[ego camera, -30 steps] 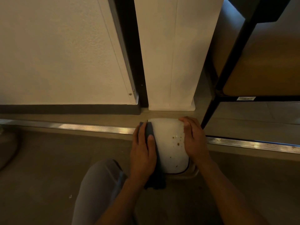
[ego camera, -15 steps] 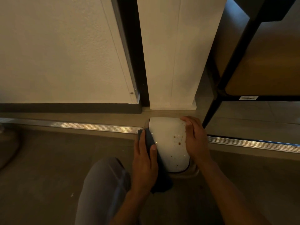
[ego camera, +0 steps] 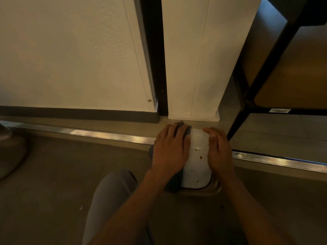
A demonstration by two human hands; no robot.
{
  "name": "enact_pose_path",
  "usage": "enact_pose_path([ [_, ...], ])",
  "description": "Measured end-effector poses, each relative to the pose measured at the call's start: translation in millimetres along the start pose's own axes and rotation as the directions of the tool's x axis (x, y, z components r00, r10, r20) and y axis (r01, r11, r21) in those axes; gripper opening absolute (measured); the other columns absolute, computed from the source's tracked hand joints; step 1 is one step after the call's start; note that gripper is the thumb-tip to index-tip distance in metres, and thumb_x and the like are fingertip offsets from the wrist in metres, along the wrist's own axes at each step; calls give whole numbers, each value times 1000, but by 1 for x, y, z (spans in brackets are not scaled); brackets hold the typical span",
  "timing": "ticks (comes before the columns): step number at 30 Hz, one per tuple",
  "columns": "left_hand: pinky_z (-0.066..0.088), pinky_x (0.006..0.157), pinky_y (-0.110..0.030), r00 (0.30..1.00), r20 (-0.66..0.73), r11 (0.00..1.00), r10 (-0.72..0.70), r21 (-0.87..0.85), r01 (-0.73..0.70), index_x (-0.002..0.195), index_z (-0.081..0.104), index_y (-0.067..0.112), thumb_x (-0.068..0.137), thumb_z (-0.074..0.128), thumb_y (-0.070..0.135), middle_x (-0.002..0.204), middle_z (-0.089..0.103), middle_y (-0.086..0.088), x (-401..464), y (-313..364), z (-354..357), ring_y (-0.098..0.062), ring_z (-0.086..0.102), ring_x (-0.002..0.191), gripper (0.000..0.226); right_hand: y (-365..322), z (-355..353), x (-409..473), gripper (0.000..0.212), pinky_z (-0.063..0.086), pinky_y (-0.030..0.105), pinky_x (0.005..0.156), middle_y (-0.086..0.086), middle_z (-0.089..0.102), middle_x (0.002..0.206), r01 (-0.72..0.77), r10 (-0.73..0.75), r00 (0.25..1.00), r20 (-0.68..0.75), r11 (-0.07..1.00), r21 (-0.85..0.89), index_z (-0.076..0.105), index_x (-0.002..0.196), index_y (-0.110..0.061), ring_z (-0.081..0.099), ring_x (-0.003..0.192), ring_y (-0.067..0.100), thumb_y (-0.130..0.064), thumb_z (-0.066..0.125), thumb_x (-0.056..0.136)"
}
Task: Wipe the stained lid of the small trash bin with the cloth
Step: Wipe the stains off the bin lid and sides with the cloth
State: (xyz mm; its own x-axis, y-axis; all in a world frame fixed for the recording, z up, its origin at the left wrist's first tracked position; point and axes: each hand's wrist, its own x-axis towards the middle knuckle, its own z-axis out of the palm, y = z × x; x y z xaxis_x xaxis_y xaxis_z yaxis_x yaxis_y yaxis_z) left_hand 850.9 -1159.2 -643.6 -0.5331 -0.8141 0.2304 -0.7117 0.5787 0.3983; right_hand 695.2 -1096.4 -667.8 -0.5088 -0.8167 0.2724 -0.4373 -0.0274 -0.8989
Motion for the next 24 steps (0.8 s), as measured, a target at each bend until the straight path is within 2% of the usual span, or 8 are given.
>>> enact_pose_path([
  [3,17,123,-41,993,-63,994,103,-13,-104,155,31,24,107,32,43,163,24,-3,-41,-11,8,-23,16,153,52,0,1,1,34,36,11,101,-5,55,120,-5,5,1000,7,1000,12,60,121,-11,52,114,2,-25,33,105],
  [6,17,122,-26,990,-76,970,116,-204,-130,155,31,26,106,37,39,165,17,3,-44,-29,6,-15,14,152,51,2,-1,2,29,37,12,100,-5,55,120,-14,14,1000,3,1000,26,60,121,-14,52,115,3,-20,36,106],
  [10,35,100,-9,990,91,852,-105,-505,137,144,46,28,107,38,41,145,47,5,10,-36,-9,-3,45,128,40,2,0,1,31,36,8,98,-5,54,119,-11,10,1000,7,999,34,60,122,-13,51,115,-1,-23,35,106],
  [13,39,75,-21,890,397,887,-224,-295,355,116,64,20,105,37,42,109,61,0,67,-31,-14,-18,57,102,37,1,1,1,30,39,11,97,-3,54,117,-13,13,1000,6,1000,23,59,121,-11,53,110,3,-21,35,106],
  [15,41,78,-33,867,448,964,-217,-43,263,100,63,19,103,33,46,100,62,-3,83,-15,-12,-20,57,94,41,-1,2,1,30,41,16,97,-1,55,116,-29,29,1000,1,999,26,60,120,-9,54,109,9,-19,34,107],
  [17,46,85,-39,938,328,992,-112,92,87,102,63,20,103,29,47,97,63,-3,73,2,-6,-21,60,92,43,-2,2,1,30,42,19,98,-1,55,116,-40,41,999,-7,999,28,60,120,-8,54,109,11,-17,34,106],
  [21,30,117,-42,972,113,972,207,90,-218,142,46,24,105,26,49,143,53,-4,9,9,-3,-21,47,133,49,-2,3,0,34,40,21,102,3,56,119,-17,17,1000,-10,999,36,59,122,-3,54,112,14,-19,34,105],
  [24,17,122,-38,972,49,973,229,-6,-229,151,36,26,108,24,47,157,37,0,-15,-24,-12,-17,27,148,49,-2,4,1,36,38,23,104,2,56,121,-23,23,1000,4,1000,13,60,122,-8,52,115,14,-25,32,105],
])
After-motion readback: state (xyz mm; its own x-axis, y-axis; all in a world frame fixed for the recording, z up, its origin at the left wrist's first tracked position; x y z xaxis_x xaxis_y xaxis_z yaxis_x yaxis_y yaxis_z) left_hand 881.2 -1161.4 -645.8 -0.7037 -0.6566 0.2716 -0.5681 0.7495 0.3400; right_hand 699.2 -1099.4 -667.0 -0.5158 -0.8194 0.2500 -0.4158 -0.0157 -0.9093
